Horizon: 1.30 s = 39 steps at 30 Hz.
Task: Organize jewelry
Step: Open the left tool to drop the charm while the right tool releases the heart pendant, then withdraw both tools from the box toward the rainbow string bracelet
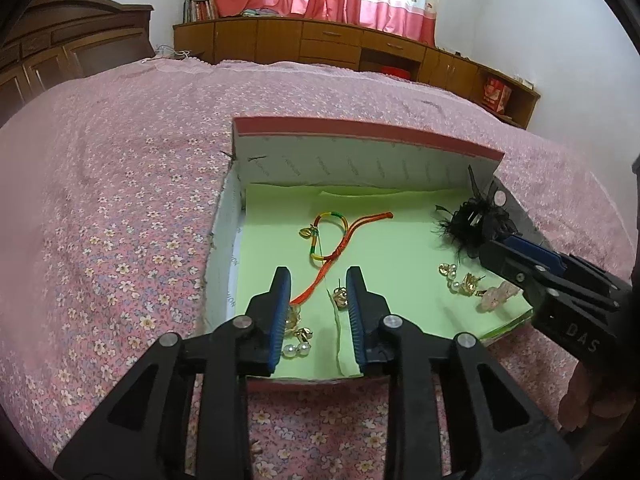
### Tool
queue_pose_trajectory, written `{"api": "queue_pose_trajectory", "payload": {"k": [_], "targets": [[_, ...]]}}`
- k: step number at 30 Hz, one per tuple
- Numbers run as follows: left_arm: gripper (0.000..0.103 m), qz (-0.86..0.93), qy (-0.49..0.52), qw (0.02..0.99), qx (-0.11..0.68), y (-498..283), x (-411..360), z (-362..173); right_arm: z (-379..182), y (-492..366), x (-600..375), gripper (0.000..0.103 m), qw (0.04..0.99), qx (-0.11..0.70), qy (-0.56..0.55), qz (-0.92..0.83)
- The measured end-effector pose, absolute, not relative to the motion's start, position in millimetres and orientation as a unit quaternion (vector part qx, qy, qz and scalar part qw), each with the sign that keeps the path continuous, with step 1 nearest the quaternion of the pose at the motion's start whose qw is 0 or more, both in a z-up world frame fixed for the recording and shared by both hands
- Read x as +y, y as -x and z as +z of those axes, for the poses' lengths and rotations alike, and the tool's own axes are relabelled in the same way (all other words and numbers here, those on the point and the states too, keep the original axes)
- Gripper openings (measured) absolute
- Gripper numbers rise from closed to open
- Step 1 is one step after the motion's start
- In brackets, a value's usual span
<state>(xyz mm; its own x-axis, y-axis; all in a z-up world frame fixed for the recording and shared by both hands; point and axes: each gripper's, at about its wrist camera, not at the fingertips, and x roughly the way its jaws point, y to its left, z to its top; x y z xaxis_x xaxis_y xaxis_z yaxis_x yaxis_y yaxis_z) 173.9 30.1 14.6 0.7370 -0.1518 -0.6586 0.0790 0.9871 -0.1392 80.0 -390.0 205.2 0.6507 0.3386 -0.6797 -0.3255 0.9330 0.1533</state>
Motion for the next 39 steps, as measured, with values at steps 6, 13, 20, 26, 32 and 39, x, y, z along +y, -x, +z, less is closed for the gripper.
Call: {"api": "queue_pose_trajectory", "payload": {"k": [6, 13, 20, 26, 32, 39], "targets": [[0.022, -0.063, 0.064, 0.938, 0.336, -160, 36, 29, 221, -65, -398, 0.049, 0.917, 0.349, -0.034, 0.192], [0.023, -0.07, 0.074, 0.944, 0.313, -139, 41, 48, 240, -43, -409, 0.051, 0.924, 0.323, -0.061, 0.198], [0.026, -0.079, 0.078, 0.945, 0.307, -119, 45, 61, 253, -21, -422, 0.052, 0.925, 0.315, -0.079, 0.199], [0.026, -0.086, 0.076, 0.943, 0.312, -103, 47, 68, 257, -3, -429, 0.052, 0.923, 0.322, -0.077, 0.198], [0.027, -0.091, 0.073, 0.937, 0.33, -88, 51, 66, 247, 15, -436, 0.052, 0.913, 0.348, -0.072, 0.199], [0.027, -0.095, 0.084, 0.92, 0.371, -72, 56, 50, 232, 32, -441, 0.052, 0.899, 0.384, -0.061, 0.201]]}}
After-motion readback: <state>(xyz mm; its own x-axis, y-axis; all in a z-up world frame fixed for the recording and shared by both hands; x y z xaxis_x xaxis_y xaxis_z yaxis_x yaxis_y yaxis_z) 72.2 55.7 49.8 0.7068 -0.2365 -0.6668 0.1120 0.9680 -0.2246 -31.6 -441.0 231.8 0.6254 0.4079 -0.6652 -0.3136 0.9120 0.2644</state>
